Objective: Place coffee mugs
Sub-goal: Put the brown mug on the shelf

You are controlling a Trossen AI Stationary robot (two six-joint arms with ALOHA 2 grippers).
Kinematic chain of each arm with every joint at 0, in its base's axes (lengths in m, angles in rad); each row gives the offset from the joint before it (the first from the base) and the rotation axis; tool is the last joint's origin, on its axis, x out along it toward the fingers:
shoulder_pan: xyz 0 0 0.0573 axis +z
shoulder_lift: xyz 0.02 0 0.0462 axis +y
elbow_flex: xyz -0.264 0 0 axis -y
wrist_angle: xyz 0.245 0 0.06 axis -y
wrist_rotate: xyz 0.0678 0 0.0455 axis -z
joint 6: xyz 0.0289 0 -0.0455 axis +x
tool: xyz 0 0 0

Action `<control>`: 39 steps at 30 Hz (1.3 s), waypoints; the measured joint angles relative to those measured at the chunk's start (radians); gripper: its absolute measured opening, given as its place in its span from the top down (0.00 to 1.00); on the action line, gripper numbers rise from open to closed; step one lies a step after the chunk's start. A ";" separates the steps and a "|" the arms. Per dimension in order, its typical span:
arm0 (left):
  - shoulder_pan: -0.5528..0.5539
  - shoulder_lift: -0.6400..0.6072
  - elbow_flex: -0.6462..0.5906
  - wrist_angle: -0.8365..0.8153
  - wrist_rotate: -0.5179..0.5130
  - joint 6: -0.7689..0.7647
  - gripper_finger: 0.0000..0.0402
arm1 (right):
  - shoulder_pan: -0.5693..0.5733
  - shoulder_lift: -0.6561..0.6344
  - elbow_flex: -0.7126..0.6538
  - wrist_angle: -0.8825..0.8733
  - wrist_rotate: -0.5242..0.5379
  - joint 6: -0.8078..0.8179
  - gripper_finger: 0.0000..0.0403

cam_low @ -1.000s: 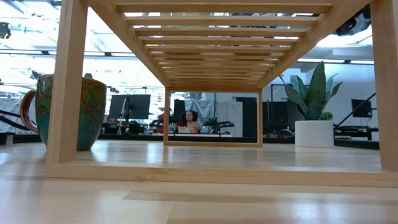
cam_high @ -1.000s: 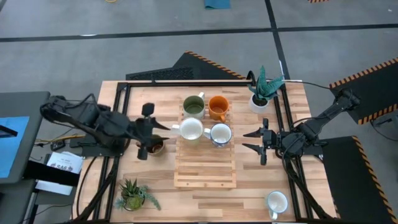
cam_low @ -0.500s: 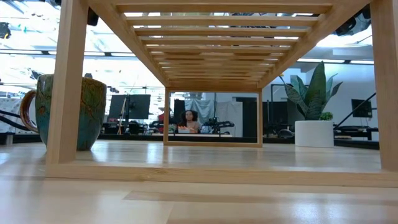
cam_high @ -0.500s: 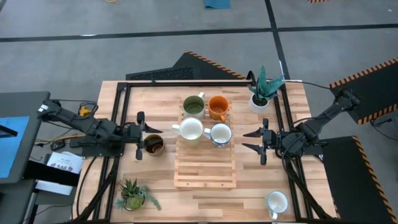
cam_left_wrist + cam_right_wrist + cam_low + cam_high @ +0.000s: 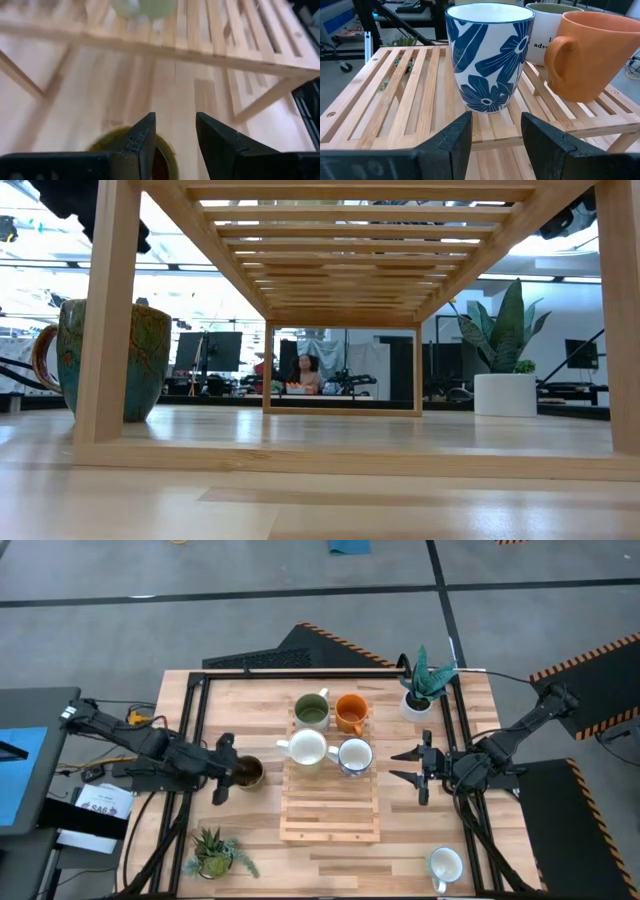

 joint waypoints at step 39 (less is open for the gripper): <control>-0.137 0.682 0.435 -0.547 0.043 -0.278 0.95 | 0.000 0.000 0.000 -0.006 0.000 0.000 0.52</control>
